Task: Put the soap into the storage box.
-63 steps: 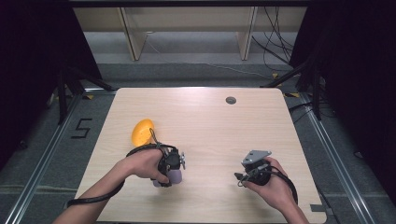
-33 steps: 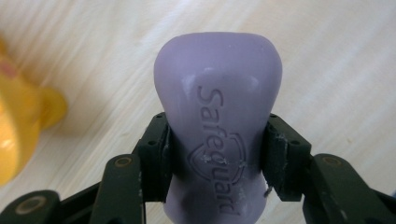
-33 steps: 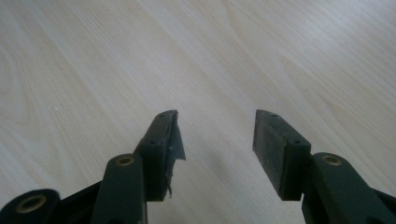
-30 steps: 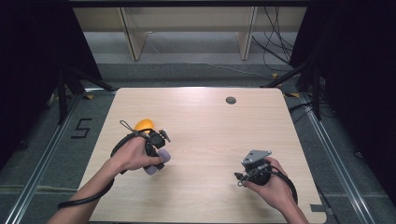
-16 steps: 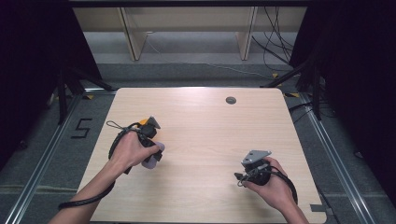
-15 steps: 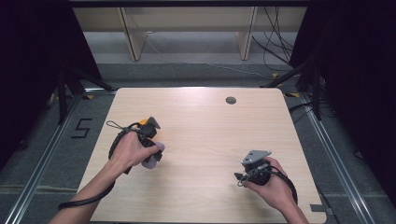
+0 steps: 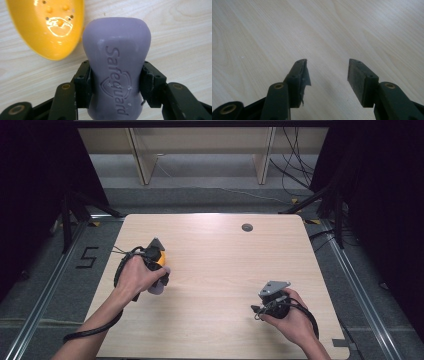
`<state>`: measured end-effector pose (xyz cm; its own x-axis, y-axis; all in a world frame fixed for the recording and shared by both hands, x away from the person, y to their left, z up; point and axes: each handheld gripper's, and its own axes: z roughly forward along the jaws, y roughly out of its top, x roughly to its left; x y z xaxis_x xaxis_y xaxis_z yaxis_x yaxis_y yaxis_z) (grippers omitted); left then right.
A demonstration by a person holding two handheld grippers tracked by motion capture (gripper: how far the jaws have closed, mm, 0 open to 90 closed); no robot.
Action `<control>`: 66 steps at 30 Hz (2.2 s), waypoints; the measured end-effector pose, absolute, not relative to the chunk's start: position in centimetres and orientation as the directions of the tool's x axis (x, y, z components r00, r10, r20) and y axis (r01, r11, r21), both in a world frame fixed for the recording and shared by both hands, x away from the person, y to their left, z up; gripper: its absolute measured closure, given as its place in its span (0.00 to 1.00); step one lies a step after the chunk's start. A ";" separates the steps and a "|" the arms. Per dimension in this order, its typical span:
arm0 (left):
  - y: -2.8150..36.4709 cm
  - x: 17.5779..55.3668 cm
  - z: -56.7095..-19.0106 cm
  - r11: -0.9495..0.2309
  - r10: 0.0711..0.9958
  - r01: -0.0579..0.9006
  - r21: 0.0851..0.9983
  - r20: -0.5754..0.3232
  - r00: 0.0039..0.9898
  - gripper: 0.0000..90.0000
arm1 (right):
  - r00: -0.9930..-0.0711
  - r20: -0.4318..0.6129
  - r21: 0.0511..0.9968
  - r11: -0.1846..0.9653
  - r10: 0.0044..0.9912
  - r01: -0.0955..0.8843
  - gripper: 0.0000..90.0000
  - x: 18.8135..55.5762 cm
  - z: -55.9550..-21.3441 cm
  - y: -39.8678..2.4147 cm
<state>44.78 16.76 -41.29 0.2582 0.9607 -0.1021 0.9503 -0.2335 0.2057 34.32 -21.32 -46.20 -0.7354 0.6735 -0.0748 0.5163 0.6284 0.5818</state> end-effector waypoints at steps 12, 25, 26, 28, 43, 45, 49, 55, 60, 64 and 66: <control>17.6 45.8 -40.6 -0.204 0.969 0.955 0.216 -0.093 0.228 0.54 | -0.736 -0.074 0.582 0.628 0.673 0.517 0.56 34.3 -46.2 -21.3; 18.5 46.8 -40.4 -0.176 0.976 0.961 0.212 -0.086 0.198 0.54 | -0.734 -0.073 0.584 0.625 0.676 0.518 0.56 34.3 -46.2 -21.3; 18.7 46.9 -40.4 -0.191 0.974 0.959 0.211 -0.080 0.212 0.54 | -0.734 -0.073 0.583 0.626 0.676 0.518 0.56 34.3 -46.2 -21.3; 18.8 47.0 -40.4 -0.161 0.978 0.965 0.206 -0.094 0.184 0.54 | -0.736 -0.073 0.582 0.628 0.673 0.517 0.56 34.3 -46.2 -21.3; 19.5 47.8 -40.1 -0.149 0.982 0.962 0.228 -0.083 0.171 0.54 | -0.736 -0.071 0.586 0.625 0.674 0.516 0.56 34.3 -46.2 -21.3; 19.8 48.0 -39.9 -0.164 0.979 0.960 0.227 -0.081 0.186 0.54 | -0.735 -0.072 0.586 0.625 0.674 0.515 0.56 34.3 -46.2 -21.3; 20.0 48.2 -39.9 -0.159 0.979 0.960 0.229 -0.087 0.182 0.54 | -0.728 -0.064 0.590 0.615 0.682 0.524 0.56 34.2 -46.2 -21.2; 20.3 48.6 -39.8 -0.163 0.979 0.959 0.232 -0.083 0.186 0.54 | -0.722 -0.079 0.601 0.611 0.687 0.515 0.56 34.2 -46.2 -21.2; 20.3 48.7 -39.8 -0.158 0.980 0.959 0.234 -0.084 0.181 0.54 | -0.723 -0.084 0.604 0.612 0.686 0.511 0.55 34.3 -46.2 -21.3; 20.4 48.9 -39.8 -0.158 0.980 0.960 0.233 -0.084 0.182 0.54 | -0.719 -0.084 0.605 0.608 0.690 0.514 0.54 34.2 -46.1 -21.2; 20.4 48.9 -39.8 -0.143 0.982 0.961 0.238 -0.090 0.168 0.54 | -0.721 -0.083 0.607 0.608 0.688 0.512 0.51 34.2 -46.1 -21.2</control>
